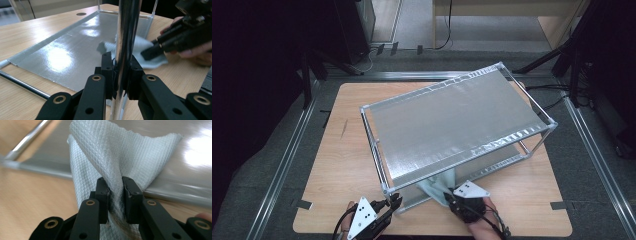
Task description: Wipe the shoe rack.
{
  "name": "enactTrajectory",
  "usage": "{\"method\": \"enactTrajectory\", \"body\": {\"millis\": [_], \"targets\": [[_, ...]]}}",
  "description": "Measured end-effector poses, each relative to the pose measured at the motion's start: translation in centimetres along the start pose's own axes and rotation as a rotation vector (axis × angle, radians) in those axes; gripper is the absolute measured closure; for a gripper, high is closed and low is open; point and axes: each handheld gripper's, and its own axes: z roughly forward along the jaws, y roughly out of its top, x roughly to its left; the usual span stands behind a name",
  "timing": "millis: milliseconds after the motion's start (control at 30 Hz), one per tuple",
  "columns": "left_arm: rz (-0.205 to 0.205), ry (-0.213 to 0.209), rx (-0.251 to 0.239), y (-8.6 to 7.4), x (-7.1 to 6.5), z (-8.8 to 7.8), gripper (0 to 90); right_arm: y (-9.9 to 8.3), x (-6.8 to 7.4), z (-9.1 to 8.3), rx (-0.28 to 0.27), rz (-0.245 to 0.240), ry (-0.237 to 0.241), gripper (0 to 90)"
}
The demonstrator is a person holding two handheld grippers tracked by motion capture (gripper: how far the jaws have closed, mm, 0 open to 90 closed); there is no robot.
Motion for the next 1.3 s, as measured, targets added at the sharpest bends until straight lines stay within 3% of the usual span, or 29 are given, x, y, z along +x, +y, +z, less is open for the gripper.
{"method": "enactTrajectory", "body": {"millis": [333,567,833,967,1067,1167,1300], "targets": [[0.007,-0.001,0.005,-0.1,0.0,0.0,80.6,-0.4,-6.4,-2.0,-0.004,0.060,-0.192,76.4],[0.007,-0.001,0.005,-0.1,0.0,0.0,80.6,-0.7,-11.5,-3.0,-0.025,0.154,-0.357,77.1],[0.004,-0.003,0.006,-0.1,0.0,0.1,80.6,-1.2,-14.6,-3.7,-0.059,0.246,-0.482,77.0],[0.003,-0.002,0.008,-0.1,0.0,0.1,80.6,-1.1,-14.7,-3.4,-0.070,0.257,-0.487,77.9],[0.002,-0.003,0.008,-0.1,0.0,0.1,80.7,-1.0,-13.7,-3.4,-0.071,0.261,-0.445,78.4],[0.003,-0.003,0.008,-0.1,0.0,0.1,80.7,-0.8,-11.4,-3.0,-0.062,0.233,-0.375,78.5],[0.003,-0.003,0.009,-0.1,0.0,0.1,80.7,-0.4,-6.5,-1.8,-0.044,0.126,-0.279,78.5]]}}
